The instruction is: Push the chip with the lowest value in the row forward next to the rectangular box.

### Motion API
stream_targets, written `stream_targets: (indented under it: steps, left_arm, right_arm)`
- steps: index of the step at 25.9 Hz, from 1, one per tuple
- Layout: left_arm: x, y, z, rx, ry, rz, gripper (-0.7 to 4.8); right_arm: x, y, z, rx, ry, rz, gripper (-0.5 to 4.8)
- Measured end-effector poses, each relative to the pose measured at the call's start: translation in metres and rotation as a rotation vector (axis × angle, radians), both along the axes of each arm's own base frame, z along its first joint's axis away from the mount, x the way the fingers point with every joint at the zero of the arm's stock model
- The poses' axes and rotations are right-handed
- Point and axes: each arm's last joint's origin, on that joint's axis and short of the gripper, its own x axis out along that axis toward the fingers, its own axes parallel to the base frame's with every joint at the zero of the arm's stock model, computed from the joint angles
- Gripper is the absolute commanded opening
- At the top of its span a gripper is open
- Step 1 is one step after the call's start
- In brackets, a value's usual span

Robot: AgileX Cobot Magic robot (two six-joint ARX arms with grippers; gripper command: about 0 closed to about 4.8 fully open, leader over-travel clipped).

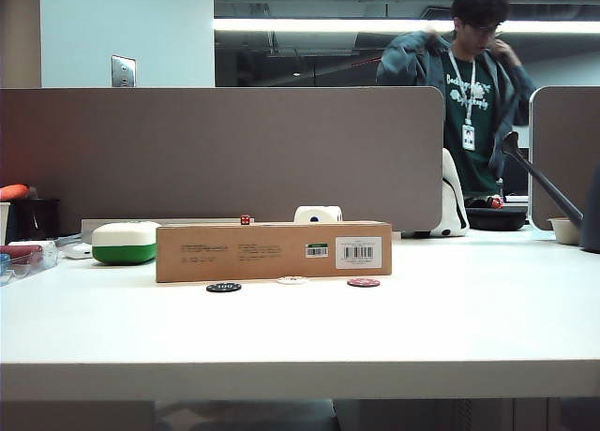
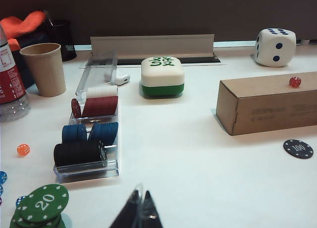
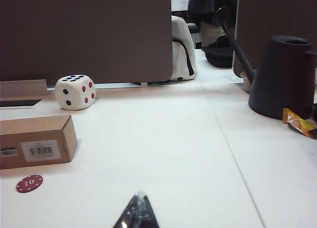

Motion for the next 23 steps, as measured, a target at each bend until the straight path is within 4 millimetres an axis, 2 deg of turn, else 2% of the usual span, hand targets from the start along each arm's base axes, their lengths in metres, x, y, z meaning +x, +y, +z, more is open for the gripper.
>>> stream_targets:
  steps: [23]
  left_arm:
    - [0.0, 0.0, -0.0001, 0.0, 0.0, 0.0, -0.05]
  right_arm:
    - [0.0001, -0.0019, 0.0, -0.027, 0.0, -0.044, -0.05]
